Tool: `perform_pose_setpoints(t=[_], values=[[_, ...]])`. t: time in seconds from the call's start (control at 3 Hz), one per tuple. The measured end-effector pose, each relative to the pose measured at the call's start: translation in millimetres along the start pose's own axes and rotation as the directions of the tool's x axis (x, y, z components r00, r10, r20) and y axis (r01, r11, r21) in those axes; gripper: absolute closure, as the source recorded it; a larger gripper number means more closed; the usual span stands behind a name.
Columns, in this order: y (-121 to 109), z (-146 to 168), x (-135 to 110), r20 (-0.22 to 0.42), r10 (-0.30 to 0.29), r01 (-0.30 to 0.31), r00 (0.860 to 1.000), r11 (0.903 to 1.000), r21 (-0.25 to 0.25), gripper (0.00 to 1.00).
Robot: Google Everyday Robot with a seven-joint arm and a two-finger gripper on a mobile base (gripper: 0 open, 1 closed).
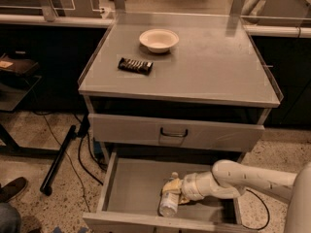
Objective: Place blue plastic bottle into middle drawer
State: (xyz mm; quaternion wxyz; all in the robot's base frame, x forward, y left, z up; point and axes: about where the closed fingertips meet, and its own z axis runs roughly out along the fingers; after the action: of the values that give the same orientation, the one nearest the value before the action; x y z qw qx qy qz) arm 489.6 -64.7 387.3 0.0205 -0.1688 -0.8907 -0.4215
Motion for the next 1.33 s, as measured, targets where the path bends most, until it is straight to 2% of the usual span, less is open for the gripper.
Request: perform_pose_setpoints(t=[0.33,0.67,1.33], values=[[0.0,0.0,0.0,0.0,0.0,0.0,1.0,1.0,0.0,0.81],[0.0,0.1,0.0,0.0,0.0,0.0,1.0,1.0,0.0,0.5],[0.0,0.1,0.1,0.0,0.0,0.0,1.0,1.0,0.0,0.03]])
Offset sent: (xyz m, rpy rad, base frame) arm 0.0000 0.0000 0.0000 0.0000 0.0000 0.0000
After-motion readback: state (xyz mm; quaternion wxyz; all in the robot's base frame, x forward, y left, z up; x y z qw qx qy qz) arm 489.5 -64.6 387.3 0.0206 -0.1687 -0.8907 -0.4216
